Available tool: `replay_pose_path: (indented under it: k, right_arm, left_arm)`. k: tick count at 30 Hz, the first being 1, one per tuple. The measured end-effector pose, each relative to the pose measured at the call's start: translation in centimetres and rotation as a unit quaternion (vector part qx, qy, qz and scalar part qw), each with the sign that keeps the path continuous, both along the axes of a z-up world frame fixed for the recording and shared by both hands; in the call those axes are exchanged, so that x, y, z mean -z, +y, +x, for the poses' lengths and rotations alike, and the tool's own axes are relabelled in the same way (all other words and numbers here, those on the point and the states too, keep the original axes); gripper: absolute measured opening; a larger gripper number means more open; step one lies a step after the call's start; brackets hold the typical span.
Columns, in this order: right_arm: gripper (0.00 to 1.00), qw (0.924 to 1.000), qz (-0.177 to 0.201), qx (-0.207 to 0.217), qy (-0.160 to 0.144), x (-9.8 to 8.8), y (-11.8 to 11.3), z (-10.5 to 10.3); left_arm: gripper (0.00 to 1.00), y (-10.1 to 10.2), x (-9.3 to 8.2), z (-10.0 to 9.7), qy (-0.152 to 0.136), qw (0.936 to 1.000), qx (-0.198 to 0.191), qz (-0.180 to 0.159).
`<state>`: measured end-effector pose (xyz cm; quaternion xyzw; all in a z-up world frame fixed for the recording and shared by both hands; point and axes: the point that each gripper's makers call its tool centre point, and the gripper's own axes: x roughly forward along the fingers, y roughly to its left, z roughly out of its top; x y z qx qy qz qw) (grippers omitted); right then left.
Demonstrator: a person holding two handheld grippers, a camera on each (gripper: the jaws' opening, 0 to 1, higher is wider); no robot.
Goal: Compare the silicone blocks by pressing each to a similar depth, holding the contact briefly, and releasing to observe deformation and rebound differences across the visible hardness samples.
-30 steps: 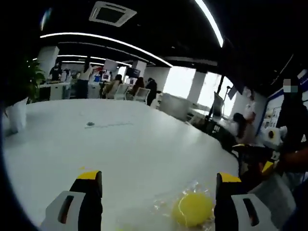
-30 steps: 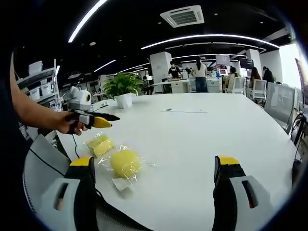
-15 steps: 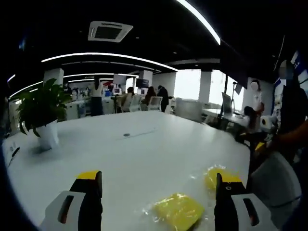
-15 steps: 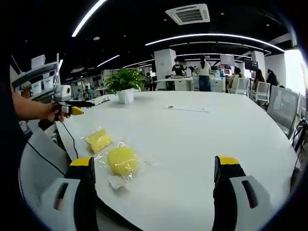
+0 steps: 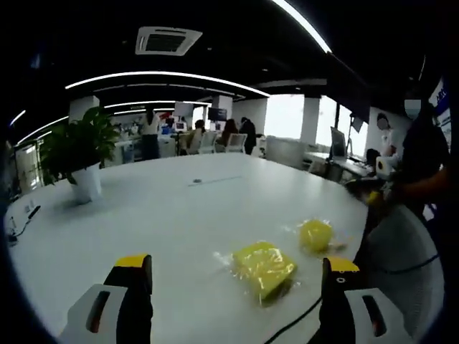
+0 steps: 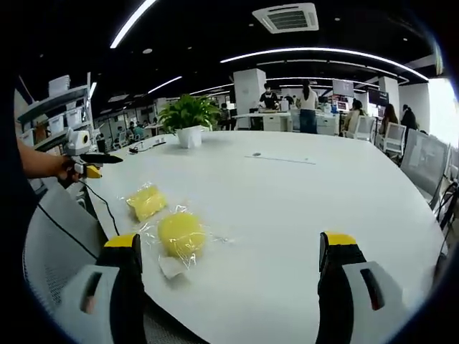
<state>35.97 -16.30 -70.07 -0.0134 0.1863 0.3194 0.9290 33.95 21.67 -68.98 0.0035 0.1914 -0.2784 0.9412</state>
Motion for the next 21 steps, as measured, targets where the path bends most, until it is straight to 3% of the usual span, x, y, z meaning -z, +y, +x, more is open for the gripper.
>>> replay_pose_path:
  k: [9, 21]
  right_arm:
    - [0.96, 0.9997, 0.005, 0.019, 0.014, 0.9, -0.8, -1.1]
    - [0.97, 0.9996, -0.005, 0.018, 0.021, 1.6, -1.1, -1.3]
  left_arm:
    - [1.0, 1.4, 1.4, -1.2, 0.016, 0.9995, -0.025, -0.014]
    - [1.0, 1.5, 1.1, -0.9, 0.016, 0.999, -0.036, -0.02]
